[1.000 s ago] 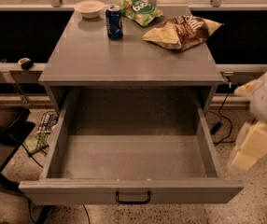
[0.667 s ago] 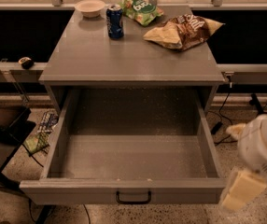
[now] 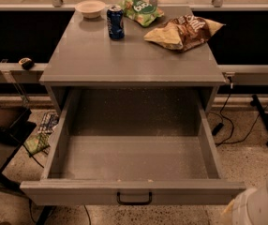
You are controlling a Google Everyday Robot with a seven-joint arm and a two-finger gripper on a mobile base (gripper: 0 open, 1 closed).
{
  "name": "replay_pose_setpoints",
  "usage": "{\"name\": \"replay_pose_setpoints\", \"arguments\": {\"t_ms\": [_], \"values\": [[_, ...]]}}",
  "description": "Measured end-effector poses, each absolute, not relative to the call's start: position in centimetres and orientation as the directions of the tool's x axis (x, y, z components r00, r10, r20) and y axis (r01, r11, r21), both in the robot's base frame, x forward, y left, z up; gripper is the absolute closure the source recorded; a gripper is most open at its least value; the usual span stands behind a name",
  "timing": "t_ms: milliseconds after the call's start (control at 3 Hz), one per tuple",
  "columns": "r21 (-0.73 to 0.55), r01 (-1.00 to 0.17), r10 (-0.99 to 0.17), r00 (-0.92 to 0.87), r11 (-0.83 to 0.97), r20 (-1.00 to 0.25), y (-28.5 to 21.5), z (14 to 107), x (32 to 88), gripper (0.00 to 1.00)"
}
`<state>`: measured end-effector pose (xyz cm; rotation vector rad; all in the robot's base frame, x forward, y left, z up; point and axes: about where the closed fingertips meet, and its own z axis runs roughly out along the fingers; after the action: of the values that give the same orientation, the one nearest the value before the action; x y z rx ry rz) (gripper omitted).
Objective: Close top drawer
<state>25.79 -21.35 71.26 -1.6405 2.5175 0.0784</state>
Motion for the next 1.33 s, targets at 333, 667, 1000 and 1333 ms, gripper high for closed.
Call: {"name": "replay_pose_setpoints", "arguments": {"t_ms": [333, 667, 1000, 1333], "values": [[0.004, -0.901, -0.89, -0.428, 0.433, -0.16, -20.3, 65.4, 22.5, 0.85], [-0.031, -0.909, -0.897, -0.404, 0.416, -0.18, -19.5, 61.5, 24.4, 1.0], [-0.084, -0.916, -0.905, -0.367, 0.392, -0.217, -18.8, 58.5, 29.0, 1.0], [-0.14, -0.926, -0.919, -0.311, 0.35, -0.243, -17.9, 56.9, 33.8, 1.0]]}}
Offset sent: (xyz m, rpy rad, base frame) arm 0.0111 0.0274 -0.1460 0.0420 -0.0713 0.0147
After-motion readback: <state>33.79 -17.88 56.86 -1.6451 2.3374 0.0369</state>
